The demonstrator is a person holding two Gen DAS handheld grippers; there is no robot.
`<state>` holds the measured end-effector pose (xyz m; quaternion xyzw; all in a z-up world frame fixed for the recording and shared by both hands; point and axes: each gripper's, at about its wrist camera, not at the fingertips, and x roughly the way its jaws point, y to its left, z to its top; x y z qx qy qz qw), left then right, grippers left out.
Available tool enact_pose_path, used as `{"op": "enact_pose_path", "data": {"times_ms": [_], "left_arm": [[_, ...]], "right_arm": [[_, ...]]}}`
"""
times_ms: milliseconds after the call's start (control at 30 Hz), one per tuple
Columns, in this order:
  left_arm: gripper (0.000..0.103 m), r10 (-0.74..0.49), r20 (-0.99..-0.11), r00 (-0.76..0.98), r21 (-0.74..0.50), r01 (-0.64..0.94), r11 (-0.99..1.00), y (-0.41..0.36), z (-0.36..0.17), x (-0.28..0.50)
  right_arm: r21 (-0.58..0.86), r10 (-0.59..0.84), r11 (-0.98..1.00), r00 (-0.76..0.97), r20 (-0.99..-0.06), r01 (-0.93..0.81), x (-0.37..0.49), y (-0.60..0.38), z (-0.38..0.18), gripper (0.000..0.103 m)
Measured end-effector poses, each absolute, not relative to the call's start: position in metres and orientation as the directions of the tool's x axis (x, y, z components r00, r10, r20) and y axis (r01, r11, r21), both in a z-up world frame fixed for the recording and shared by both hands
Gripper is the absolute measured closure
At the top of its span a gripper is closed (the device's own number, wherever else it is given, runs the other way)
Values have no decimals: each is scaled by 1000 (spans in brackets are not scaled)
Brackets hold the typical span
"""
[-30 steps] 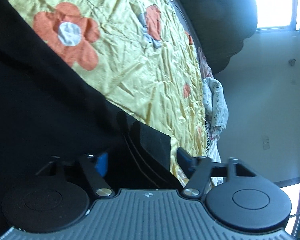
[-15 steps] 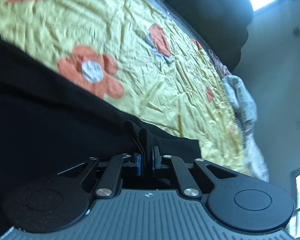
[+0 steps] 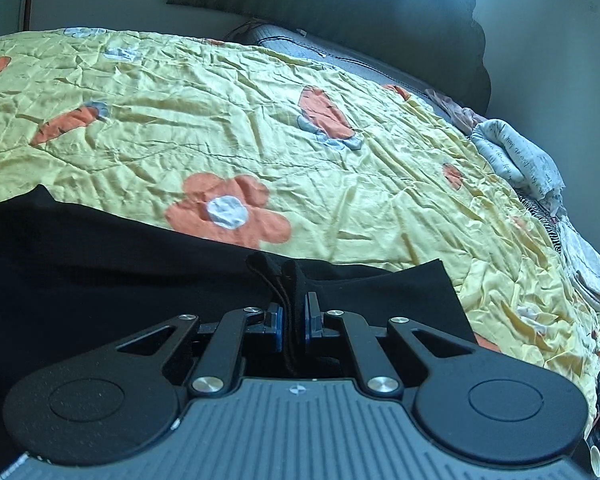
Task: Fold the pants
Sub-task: 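Grasp the trouser edge with the left gripper beside the right gripper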
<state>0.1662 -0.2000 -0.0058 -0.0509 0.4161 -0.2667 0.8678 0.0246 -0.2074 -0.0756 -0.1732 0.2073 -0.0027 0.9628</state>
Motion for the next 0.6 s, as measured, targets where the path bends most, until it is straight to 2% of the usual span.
{"op": "enact_pose_path", "data": {"times_ms": [600], "left_arm": [[95,-451,-698,556,-270,379,885,-137,-8,186]], "right_arm": [[-304,43,935,909,-415,-183,37,-222,-60,99]]}}
